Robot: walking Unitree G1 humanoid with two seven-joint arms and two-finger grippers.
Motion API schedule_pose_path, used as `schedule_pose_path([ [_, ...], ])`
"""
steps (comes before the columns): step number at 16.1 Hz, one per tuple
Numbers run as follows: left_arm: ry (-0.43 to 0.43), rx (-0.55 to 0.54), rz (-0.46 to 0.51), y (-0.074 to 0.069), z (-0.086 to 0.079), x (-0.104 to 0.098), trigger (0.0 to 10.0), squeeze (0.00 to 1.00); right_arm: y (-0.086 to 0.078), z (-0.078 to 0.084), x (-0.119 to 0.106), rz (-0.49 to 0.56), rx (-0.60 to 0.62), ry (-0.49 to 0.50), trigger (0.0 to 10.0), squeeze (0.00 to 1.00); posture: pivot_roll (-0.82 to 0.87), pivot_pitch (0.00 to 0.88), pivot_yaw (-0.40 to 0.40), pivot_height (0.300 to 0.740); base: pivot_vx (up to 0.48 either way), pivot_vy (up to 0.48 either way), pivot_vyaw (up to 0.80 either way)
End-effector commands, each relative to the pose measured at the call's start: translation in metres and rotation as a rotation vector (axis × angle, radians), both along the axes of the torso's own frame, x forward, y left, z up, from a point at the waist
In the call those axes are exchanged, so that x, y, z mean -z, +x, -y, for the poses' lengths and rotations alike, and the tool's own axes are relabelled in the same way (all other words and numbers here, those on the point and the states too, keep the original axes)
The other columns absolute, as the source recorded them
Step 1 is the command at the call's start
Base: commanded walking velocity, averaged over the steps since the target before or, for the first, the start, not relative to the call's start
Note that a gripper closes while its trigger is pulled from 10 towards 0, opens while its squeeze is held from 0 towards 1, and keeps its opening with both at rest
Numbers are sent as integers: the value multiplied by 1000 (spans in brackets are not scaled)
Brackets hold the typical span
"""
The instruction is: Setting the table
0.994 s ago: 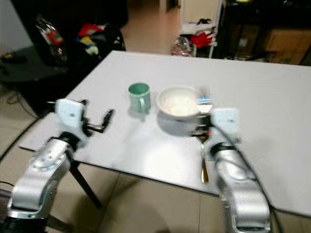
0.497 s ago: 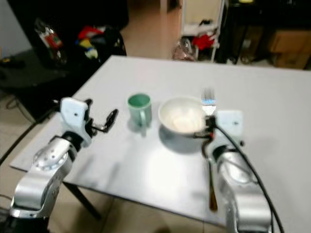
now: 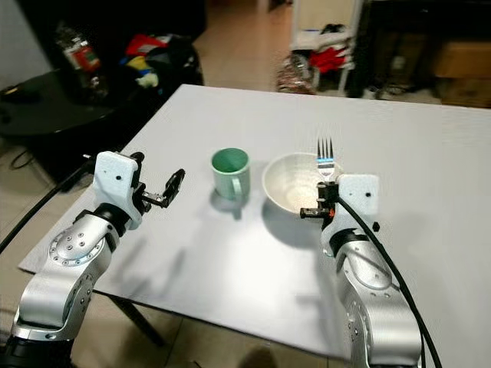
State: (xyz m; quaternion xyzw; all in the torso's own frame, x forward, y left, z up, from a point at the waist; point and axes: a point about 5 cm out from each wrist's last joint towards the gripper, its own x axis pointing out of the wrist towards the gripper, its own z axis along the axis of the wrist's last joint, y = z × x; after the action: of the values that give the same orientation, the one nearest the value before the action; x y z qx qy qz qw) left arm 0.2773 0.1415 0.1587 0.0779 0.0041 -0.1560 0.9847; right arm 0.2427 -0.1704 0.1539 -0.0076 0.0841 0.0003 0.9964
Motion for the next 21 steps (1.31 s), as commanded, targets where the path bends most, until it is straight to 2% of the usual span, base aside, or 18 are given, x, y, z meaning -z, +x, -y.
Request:
schedule_pose_path([
  [1,11,-6,-2,0,-5,-1,10000,0,0,-4,-3,13,-15,18,10000,0,36,0,91,740,0,379,-756],
  [17,22,17,-4,3,-7,-1,10000,0,0,-9,1,3,-24,66,10000,0,39,0,100,740,0,410,-43],
  [19,43,24,8,3,-6,-2,10000,0,-1,-9,3,-6,-24,81,10000,0,38,0,103,740,0,-240,0],
  [20,56,63,10,2,-1,-2,10000,0,-1,-10,4,-21,-29,93,10000,0,38,0,104,740,0,-480,0],
  [21,44,55,7,3,-1,-2,10000,0,0,-10,6,-35,-31,100,10000,0,37,0,107,740,0,-480,0],
])
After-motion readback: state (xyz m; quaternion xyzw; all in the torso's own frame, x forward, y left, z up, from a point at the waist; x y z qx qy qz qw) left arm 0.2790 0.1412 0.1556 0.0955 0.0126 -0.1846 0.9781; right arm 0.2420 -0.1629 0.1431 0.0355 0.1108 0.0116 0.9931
